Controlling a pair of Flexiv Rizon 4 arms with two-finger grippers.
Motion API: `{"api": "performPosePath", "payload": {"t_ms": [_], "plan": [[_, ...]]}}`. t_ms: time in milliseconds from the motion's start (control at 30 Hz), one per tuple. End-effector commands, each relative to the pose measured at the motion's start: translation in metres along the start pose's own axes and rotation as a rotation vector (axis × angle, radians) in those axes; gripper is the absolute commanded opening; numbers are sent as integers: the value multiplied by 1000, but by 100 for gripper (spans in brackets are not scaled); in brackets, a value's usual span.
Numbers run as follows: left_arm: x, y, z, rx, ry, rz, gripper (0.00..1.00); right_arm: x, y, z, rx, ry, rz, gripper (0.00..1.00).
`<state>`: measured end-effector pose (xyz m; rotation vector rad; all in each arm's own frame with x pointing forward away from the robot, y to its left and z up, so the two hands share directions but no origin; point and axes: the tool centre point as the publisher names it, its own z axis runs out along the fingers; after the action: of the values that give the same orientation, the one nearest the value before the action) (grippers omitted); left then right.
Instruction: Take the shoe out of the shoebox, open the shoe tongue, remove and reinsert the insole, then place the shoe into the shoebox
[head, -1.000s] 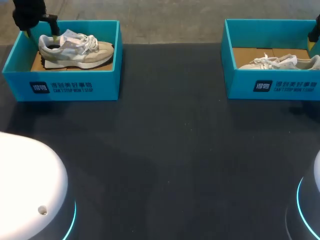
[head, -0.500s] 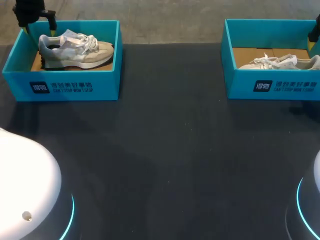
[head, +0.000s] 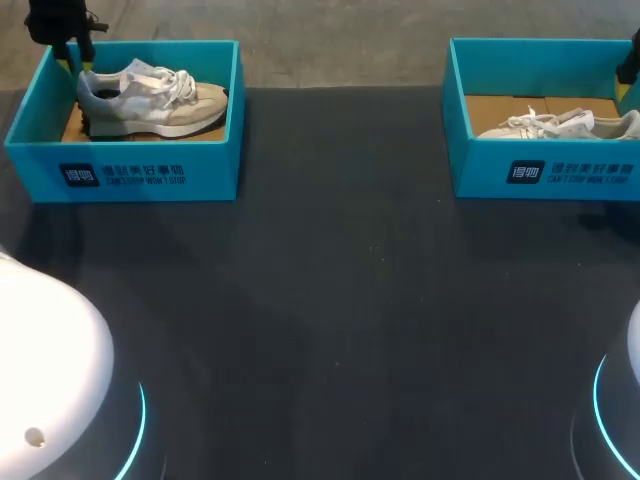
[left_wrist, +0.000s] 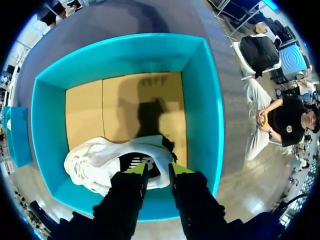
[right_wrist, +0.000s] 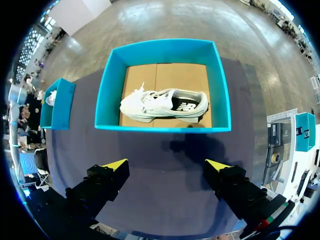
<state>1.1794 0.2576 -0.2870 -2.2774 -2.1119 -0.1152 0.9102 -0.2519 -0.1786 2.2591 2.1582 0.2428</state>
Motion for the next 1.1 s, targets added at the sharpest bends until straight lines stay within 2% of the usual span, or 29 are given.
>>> {"api": "performPosePath", "payload": {"t_ms": [33, 67, 167, 300, 367, 500, 667, 700, 767, 867, 1100], "plan": [[8, 3, 2, 21, -7, 0, 24, 0, -1, 0, -3, 1, 0, 100], [11, 3, 3, 23, -6, -2, 24, 0, -1, 0, -3, 1, 0, 100], [16, 2, 6, 26, 1, -6, 36, 0, -1, 0, -3, 1, 0, 100], [23, 4, 13, 41, 9, -20, 45, 0, -1, 0, -3, 1, 0, 100], [24, 5, 16, 45, 14, -25, 53, 0, -1, 0, -3, 1, 0, 100], [23, 9, 19, 47, 12, -36, 62, 0, -1, 0, -3, 1, 0, 100], [19, 14, 27, 58, 6, -41, 66, 0, -1, 0, -3, 1, 0, 100], [19, 15, 29, 58, 2, -41, 63, 0, -1, 0, -3, 1, 0, 100], [19, 20, 31, 57, -9, -53, 63, 0, -1, 0, -3, 1, 0, 100], [17, 27, 34, 57, -15, -58, 69, 0, -1, 0, -3, 1, 0, 100], [18, 31, 45, 62, -26, -74, 72, 0, -1, 0, -3, 1, 0, 100]]}}
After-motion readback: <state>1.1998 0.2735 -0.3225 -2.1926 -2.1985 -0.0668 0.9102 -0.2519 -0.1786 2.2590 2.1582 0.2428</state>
